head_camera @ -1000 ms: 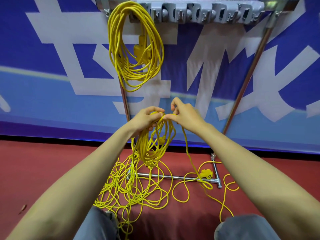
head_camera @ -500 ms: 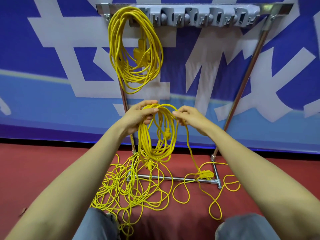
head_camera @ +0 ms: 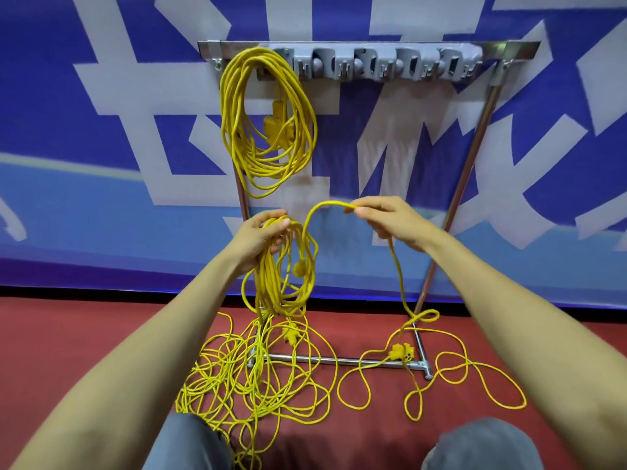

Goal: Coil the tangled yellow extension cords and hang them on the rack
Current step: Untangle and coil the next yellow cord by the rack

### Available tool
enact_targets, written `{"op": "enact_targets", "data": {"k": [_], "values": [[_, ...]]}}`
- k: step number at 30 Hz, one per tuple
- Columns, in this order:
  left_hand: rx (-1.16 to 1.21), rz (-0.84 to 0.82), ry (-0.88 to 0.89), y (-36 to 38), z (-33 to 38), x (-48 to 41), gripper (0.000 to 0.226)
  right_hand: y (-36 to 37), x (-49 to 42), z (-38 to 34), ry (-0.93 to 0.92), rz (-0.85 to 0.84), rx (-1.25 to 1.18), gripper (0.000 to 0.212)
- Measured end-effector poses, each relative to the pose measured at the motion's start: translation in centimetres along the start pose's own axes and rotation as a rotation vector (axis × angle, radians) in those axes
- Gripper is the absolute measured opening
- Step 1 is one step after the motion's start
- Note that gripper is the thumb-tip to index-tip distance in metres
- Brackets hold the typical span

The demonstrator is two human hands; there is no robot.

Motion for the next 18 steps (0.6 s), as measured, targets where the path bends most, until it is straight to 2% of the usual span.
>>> {"op": "enact_targets", "data": {"k": [3, 6, 8, 10, 14, 16, 18], "values": [[0.038, 0.092, 0.058, -0.8, 0.8, 0.3, 0.033, -0.5, 0.2, -0.9, 0.084, -0.073, -0.025, 0.020], [0.021, 0.098, 0.131, -0.4, 1.9, 0.4, 0.031, -0.1, 0.0, -0.7, 0.172, -0.017, 0.064, 0.021], [-0.012, 0.094, 0.183, 0.1, 2.6, 0.4, 0.029, 0.1, -0.4, -0.1, 0.250, 0.036, 0.210, 0.021], [-0.052, 0.117, 0.229, 0.3, 3.0, 0.6, 0.030, -0.2, -0.8, 0.6, 0.353, 0.079, 0.455, 0.022], [-0.097, 0.173, 0.298, 0.0, 3.5, 1.1, 0.027, -1.7, -0.5, 1.6, 0.533, 0.251, 0.772, 0.034], [-0.094, 0.164, 0.299, -0.2, 3.6, 1.2, 0.028, -2.0, -0.4, 1.7, 0.528, 0.271, 0.777, 0.036], [-0.091, 0.126, 0.280, -0.2, 3.4, 1.0, 0.029, -1.5, -0.8, 1.4, 0.449, 0.200, 0.648, 0.028]]}}
Point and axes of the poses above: each hand's wrist, its own x-axis away from the middle knuckle, its own y-axis out of the palm, z = x × y, the point moved 5 cm from there along -x, towards the middle knuckle, and after that the axes turned 6 degrees about -z, right-handed, at the moved point
